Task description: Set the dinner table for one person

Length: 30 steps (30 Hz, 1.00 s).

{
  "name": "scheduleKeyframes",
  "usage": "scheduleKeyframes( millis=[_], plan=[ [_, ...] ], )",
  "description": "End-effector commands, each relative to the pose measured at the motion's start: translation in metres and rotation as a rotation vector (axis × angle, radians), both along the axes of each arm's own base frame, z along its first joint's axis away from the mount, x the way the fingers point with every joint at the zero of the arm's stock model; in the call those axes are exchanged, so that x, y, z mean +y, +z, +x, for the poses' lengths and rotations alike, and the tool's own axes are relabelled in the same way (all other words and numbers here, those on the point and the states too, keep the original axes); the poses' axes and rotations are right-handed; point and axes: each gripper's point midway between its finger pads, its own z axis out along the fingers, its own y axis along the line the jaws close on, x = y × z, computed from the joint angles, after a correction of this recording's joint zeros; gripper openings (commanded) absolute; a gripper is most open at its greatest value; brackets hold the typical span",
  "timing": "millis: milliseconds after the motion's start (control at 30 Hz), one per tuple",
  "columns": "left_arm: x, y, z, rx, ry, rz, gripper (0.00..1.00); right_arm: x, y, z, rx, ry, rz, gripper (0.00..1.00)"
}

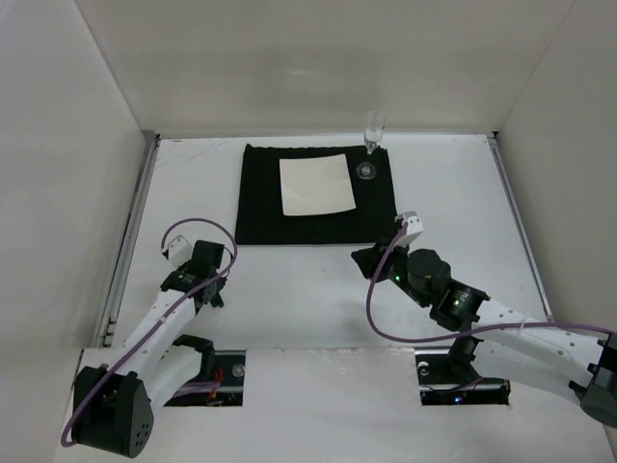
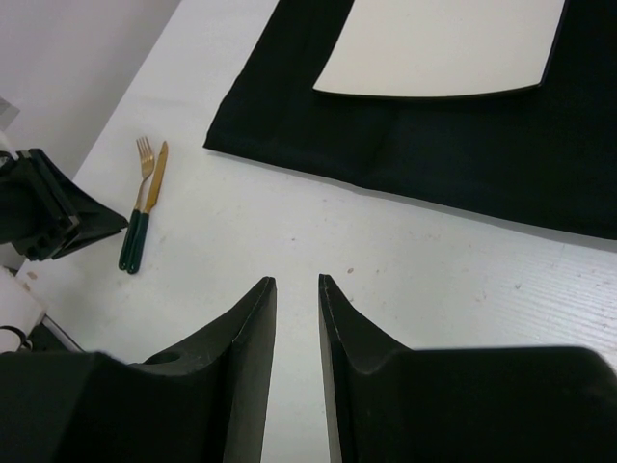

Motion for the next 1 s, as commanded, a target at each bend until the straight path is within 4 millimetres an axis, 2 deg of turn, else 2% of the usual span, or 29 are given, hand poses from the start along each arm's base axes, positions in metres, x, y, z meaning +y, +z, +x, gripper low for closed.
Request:
scheduleKeyframes(
  millis=[0,233,467,700,967],
  plan=[
    [-0.002,-0.006,-0.001,0.015,-0.016,0.003,0.16,0.005,0.017,-0.002,-0.038,0.017,0.064,0.30],
    [0.013,-0.002,-0.012,0.022,0.066,0.043,0.13,0.005,0.017,-0.002,-0.038,0.017,0.064,0.30],
    [0.011,-0.011,-0.016,0.049,0.092,0.028,0.11,0.004,0.019,-0.003,-0.045,0.019,0.067,0.30],
    [0.013,-0.006,-0.016,0.006,0.107,0.015,0.13,0.003,0.017,-0.003,-0.041,0.023,0.067,0.30],
    [0.013,-0.010,-0.017,0.037,0.099,0.025,0.13,0.004,0.016,-0.003,-0.040,0.024,0.063,0.30]
  ],
)
